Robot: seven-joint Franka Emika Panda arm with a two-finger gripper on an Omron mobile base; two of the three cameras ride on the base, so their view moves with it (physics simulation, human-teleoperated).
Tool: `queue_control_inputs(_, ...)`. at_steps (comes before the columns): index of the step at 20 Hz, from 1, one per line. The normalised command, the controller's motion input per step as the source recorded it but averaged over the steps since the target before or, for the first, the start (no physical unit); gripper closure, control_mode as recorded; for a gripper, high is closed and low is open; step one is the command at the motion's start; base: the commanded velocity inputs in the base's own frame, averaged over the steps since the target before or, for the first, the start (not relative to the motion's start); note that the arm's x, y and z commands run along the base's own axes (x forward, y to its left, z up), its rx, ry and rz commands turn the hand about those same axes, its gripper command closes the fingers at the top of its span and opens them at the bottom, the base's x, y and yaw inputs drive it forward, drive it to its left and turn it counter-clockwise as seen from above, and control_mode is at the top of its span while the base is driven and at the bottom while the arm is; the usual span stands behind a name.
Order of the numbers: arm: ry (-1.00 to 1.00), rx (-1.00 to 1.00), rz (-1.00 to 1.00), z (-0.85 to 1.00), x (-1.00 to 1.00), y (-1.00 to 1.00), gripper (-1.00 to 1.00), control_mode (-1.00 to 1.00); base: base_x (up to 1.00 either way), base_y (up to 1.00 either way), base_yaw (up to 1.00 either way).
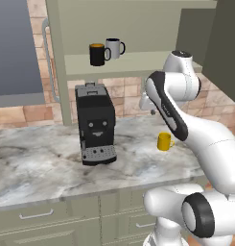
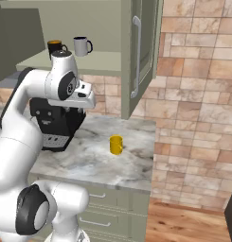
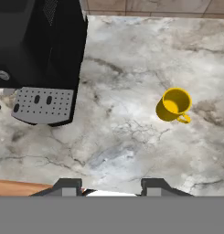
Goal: Pick the mug on the counter and place it in the cabinet with the handle facing the right, like the mugs already inside.
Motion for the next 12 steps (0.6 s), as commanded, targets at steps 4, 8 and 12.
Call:
queue_control_inputs(4,0.00,0.00,0.00,0.00,-0.12,0.00,-1.00,-1.00,0.00,0.00,0.00)
queue_control_inputs(8,-0.06,0.00,0.04,-0.05,-0.36,-0.06,-1.00,-1.00,0.00,0.00,0.00)
queue_control_inputs(12,-0.04,0.00,0.13,-0.31,-0.25,-0.19,-1.00,-1.00,0.00,0.00,0.00)
